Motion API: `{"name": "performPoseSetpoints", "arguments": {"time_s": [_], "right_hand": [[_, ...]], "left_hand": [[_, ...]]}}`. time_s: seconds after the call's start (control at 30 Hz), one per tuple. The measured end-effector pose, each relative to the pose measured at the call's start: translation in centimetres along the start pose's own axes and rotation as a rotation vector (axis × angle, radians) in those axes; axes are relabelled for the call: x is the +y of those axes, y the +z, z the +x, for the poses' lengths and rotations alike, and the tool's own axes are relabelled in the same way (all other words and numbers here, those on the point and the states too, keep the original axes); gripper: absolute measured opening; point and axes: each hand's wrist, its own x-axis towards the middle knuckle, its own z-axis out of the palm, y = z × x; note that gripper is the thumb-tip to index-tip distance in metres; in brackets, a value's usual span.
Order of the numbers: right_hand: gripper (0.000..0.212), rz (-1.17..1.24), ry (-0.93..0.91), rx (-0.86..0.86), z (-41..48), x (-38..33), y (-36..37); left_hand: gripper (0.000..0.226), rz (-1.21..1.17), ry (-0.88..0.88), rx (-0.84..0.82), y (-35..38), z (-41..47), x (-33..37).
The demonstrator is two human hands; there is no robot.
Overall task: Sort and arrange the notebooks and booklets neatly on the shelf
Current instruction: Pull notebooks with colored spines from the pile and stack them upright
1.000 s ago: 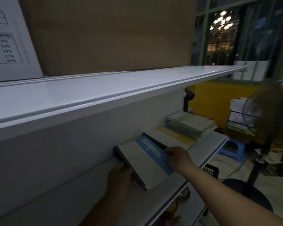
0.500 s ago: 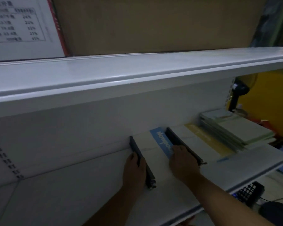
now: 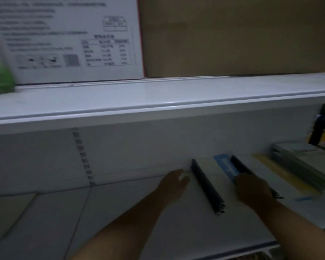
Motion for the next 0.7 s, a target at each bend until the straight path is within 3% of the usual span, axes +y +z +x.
{"name": "performPoseSetpoints", "arguments": {"time_s": [0.1, 0.23, 0.33, 0.4, 0.53, 0.7], "right_hand": [[0.036, -0.101, -0.038, -0.048, -1.6, -5.6, -3.2], [0.020, -0.107, -0.359, 0.158, -5.1, -18.6, -7.3], [0.050, 0.083, -0.736, 0.128, -9.3, -29.9, -7.8], [0.058, 0.164, -0.943, 0.115, -13.2, -36.6, -8.6], [0.059, 0.184, -1.182, 0.085, -19.5, -46.1, -10.1], [0.057, 0.171, -1.331, 0.060, -24.2, -53.5, -10.3]], "left_hand": [[0.053, 0.262, 0.049, 0.012, -7.8, -3.8, -4.0], [0.052, 0.460, -0.003, 0.190, -19.4, -10.3, -10.1], [0.056, 0.644, -0.130, 0.247, -26.7, -16.4, -15.6], [0.059, 0.736, -0.240, 0.257, -30.6, -20.5, -19.8], [0.062, 0.821, -0.491, 0.293, -35.8, -28.9, -27.2], [0.060, 0.767, -0.611, 0.343, -38.7, -38.1, -32.4]]}}
